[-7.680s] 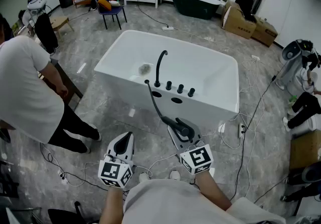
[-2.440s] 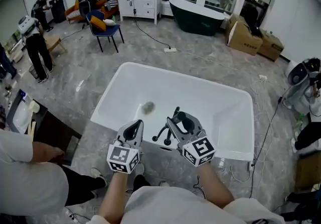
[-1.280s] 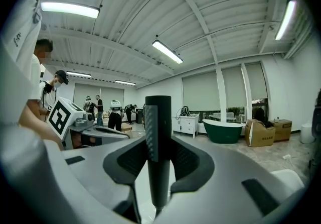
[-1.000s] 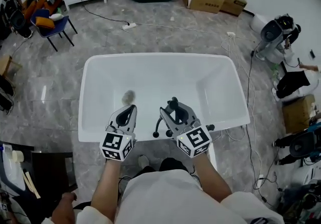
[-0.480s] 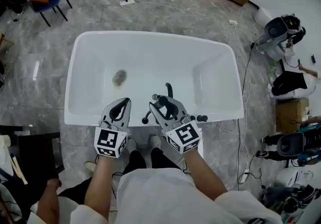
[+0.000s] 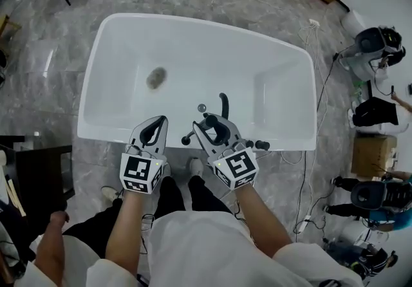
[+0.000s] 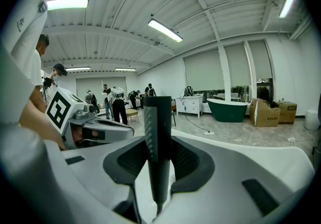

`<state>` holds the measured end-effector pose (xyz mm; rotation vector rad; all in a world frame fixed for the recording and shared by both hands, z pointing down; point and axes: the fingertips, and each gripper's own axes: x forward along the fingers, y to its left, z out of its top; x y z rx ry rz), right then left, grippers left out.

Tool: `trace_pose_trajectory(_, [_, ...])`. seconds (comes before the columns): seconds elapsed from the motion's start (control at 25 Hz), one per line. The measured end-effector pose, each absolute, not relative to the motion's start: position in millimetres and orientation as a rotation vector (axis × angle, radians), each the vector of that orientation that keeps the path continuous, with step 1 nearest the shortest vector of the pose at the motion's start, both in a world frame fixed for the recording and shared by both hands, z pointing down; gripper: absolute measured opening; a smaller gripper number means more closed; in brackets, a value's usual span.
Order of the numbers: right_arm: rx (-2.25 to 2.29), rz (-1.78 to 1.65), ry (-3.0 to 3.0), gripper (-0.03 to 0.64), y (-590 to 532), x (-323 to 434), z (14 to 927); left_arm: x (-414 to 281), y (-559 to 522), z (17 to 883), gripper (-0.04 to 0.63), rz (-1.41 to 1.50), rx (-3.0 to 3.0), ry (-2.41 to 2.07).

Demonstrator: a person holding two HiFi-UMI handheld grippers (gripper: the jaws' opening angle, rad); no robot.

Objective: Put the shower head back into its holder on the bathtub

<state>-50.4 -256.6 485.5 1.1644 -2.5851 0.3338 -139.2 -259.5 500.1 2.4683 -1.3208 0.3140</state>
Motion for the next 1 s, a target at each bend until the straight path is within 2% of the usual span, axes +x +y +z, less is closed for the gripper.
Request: trace_pose_trajectory(1.0, [1.146, 0.487, -2.476, 0.143, -243, -43, 597, -137, -239, 583, 0.009, 0.357, 2.369, -1.297])
